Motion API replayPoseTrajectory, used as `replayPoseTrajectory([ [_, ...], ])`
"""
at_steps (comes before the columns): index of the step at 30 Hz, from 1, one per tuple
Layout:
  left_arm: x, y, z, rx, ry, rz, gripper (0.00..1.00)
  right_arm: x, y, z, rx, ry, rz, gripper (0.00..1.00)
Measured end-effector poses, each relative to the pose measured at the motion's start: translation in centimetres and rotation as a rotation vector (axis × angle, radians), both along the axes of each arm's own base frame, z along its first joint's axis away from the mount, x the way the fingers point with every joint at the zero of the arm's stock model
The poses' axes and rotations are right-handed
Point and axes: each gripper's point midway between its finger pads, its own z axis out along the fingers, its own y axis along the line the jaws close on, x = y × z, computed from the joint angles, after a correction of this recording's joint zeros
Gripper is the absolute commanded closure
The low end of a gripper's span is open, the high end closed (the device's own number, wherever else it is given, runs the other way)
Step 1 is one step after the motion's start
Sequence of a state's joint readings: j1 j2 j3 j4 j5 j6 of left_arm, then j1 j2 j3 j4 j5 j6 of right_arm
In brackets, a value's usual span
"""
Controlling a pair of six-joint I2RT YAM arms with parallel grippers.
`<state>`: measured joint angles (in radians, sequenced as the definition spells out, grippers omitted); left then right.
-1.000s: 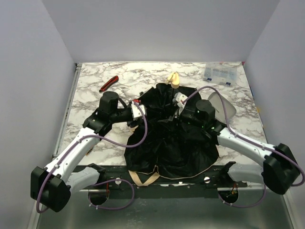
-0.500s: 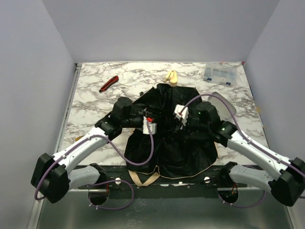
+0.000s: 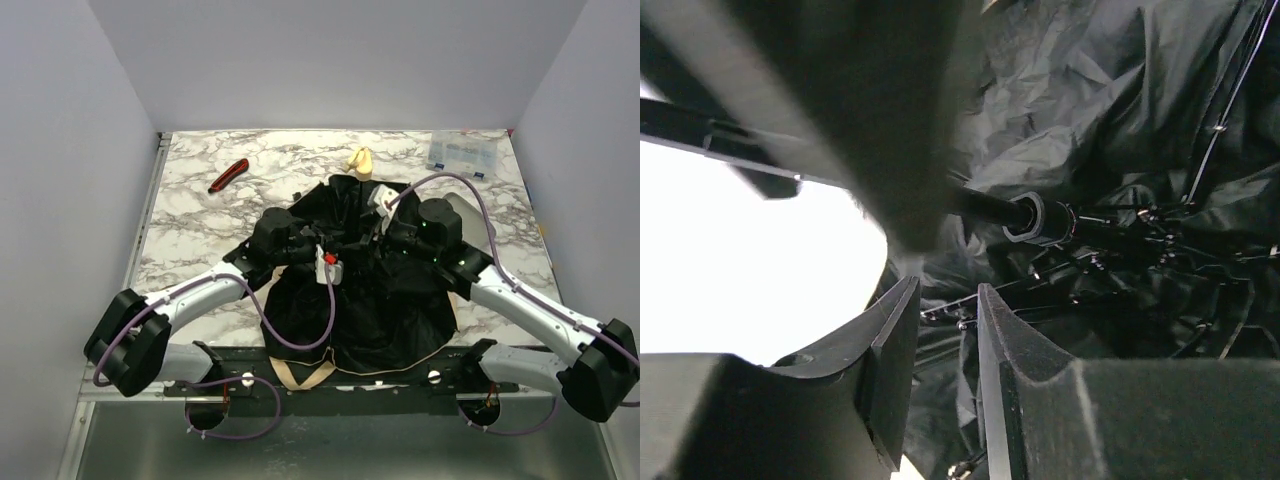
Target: Open the umbrella
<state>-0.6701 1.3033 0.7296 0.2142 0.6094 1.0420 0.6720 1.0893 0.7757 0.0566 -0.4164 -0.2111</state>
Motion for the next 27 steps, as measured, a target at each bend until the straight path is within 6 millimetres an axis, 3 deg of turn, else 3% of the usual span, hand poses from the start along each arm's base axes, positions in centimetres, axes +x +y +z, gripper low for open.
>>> replayPoseTrajectory([
  [2,0.1,-0.1,-0.2,-0.005,-0.059,-0.008,0.70,1.0,1.0,1.4,0.054,-0.004,-0.012,0.25],
  [5,-0.1,0.0,-2.2,0.023,-0.115,-0.020,0.71,2.3,2.1,2.5,0.100,-0.007,-0.023,0.33],
  [8,0.3,-0.2,-3.4,0.049,-0.148,-0.018,0.71,3.0,2.8,2.5,0.121,0.003,-0.026,0.59],
  [11,1.2,-0.6,-3.8,0.068,-0.201,-0.005,0.73,3.3,3.1,2.0,0.122,0.014,-0.027,0.98],
  [15,2.7,-0.7,-5.2,0.121,-0.270,0.022,0.74,3.4,2.9,2.0,0.117,0.013,-0.038,1.00],
  [19,4.3,0.9,-6.7,0.187,-0.335,0.051,0.72,3.2,2.2,2.7,0.103,-0.025,-0.047,1.00],
  [21,4.9,1.2,-6.5,0.190,-0.372,0.049,0.70,3.0,1.9,3.3,0.099,-0.048,-0.045,1.00],
  [23,5.5,1.7,-6.6,0.203,-0.391,0.060,0.65,2.7,1.5,3.6,0.090,-0.060,-0.045,1.00],
  [27,7.5,4.7,-9.1,0.288,-0.361,0.116,0.50,2.4,0.4,4.2,0.082,-0.077,-0.055,1.00],
])
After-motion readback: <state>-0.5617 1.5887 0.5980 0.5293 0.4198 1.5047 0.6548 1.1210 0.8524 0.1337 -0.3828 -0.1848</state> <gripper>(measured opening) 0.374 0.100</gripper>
